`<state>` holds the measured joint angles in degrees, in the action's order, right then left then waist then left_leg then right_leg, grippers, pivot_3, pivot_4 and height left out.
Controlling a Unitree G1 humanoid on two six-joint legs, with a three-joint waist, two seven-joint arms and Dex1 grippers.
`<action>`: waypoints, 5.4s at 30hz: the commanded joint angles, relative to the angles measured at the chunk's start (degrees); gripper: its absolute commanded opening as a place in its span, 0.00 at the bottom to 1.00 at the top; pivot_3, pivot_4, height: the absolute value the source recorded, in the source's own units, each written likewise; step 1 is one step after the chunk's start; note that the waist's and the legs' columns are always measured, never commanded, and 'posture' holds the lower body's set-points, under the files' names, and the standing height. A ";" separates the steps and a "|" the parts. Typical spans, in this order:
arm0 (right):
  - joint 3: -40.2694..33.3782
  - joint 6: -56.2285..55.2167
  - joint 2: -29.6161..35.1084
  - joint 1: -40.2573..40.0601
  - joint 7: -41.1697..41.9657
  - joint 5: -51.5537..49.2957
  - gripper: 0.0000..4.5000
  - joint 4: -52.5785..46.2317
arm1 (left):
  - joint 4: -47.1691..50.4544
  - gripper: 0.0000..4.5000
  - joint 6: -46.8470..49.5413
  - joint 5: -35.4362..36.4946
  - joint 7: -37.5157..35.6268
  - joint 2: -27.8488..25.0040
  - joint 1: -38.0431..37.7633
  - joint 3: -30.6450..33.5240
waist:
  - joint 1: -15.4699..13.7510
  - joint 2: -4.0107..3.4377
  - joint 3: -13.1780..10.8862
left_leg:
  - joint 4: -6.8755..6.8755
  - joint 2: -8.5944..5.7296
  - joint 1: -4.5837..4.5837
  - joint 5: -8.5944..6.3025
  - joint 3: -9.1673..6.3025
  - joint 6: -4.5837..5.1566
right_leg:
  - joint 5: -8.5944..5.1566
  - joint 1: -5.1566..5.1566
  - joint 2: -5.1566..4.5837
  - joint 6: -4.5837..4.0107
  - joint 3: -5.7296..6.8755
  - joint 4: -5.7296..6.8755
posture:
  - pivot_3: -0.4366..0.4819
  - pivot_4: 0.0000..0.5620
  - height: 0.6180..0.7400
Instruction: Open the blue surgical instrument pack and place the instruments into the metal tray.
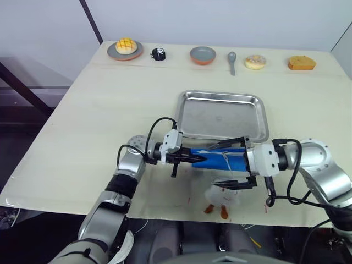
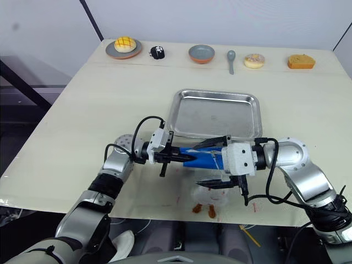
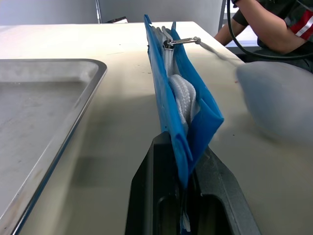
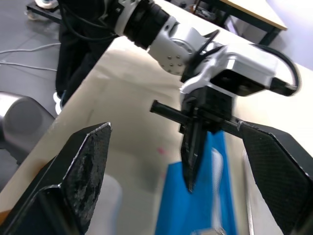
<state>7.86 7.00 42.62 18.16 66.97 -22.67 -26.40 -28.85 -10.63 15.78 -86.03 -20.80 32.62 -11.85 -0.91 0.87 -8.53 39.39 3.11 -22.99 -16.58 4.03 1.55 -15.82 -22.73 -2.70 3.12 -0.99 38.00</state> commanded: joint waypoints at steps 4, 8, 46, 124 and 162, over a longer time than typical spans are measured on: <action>-14.17 8.94 1.11 -5.39 -3.72 -14.54 0.99 0.14 | 0.29 0.00 -0.39 -1.61 -0.38 0.33 -0.42 -1.62 | -0.06 0.01 0.00 | 0.00 0.00 0.00 0.00 -0.01 0.00 | 0.00 0.06 -0.01 0.00 0.04 -0.02 | 0.48 0.27 0.94; -17.14 10.48 1.89 -8.43 -2.88 -15.46 0.99 4.65 | 0.62 0.00 -0.55 -1.68 -0.39 0.36 -0.71 -1.75 | 0.02 0.01 0.00 | 0.01 0.00 0.03 -0.01 0.01 0.02 | 0.00 0.07 -0.01 0.00 0.01 0.00 | 0.48 0.27 0.94; -8.74 -1.96 -4.98 -9.68 5.37 -3.28 0.00 25.39 | 3.57 0.08 5.84 1.13 -0.51 -0.67 -0.49 0.14 | 0.14 -0.01 0.01 | 0.01 0.01 0.06 0.01 0.03 -0.02 | 0.00 0.06 0.02 0.00 -0.01 0.02 | 0.48 0.27 0.94; -9.35 -10.64 -4.43 -7.19 9.89 -1.26 0.00 33.39 | 10.32 0.00 16.42 0.97 -1.51 -24.91 -4.71 2.54 | 0.29 -0.06 0.02 | -0.03 0.06 0.16 0.10 0.18 -0.18 | -0.01 0.03 0.04 -0.01 -0.13 0.08 | 0.48 0.27 0.94; -14.21 1.18 -6.89 -5.41 8.96 -13.57 0.00 23.44 | 9.04 0.00 16.54 -1.81 -3.76 -25.89 -6.16 2.21 | 0.29 -0.07 0.03 | -0.03 0.04 0.13 -0.01 0.15 0.02 | -0.01 0.03 0.04 -0.01 -0.10 0.07 | 0.48 0.27 0.94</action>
<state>-5.22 10.36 35.20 12.02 74.93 -36.24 -2.11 -17.87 6.60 16.71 -88.16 -44.82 26.79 -9.41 -0.63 0.80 -8.51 39.36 3.16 -22.86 -16.59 4.18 1.57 -15.82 -22.70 -2.66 3.11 -1.10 38.07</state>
